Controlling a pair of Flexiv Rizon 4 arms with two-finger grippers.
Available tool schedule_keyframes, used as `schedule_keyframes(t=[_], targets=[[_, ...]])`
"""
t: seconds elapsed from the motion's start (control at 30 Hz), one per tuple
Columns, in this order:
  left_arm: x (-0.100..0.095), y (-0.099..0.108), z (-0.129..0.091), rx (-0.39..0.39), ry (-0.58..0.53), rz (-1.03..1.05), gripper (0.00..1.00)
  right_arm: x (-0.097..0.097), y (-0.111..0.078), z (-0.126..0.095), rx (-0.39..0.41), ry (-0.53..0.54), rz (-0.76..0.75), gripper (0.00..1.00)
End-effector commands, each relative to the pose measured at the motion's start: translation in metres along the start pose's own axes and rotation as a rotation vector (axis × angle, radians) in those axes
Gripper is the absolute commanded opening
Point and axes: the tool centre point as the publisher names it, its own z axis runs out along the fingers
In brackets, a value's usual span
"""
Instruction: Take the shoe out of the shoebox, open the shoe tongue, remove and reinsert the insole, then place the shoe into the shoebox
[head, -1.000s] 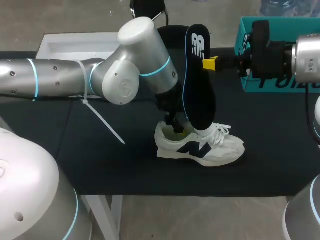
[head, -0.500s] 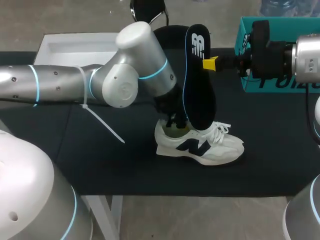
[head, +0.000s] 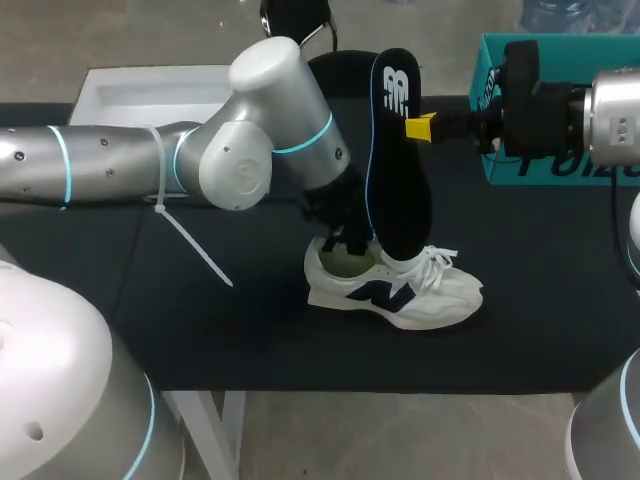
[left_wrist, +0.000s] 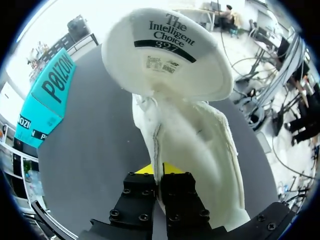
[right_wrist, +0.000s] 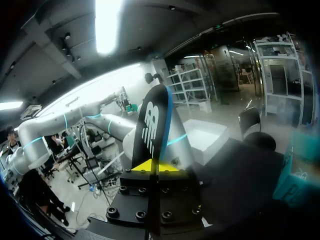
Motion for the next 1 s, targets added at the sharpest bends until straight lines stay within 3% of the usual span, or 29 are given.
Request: schedule_keyframes(t=[0.03,0.27,0.47,1.0], targets=[[0.007,0.002,-0.016,0.006,-0.008,0.027,0.00,0.001,-0.001,0.002,0.000,-0.005,0.000,0.00],[0.006,0.006,-0.036,0.062,-0.012,0.091,0.00,0.001,-0.001,0.002,0.000,-0.005,0.000,0.00],[0.005,0.006,-0.047,0.043,-0.010,0.131,0.00,0.001,-0.001,0.002,0.000,-0.005,0.000,0.00],[0.004,-0.008,-0.033,0.050,0.024,0.171,0.00,0.024,0.017,-0.099,0.003,-0.077,0.011,0.00]])
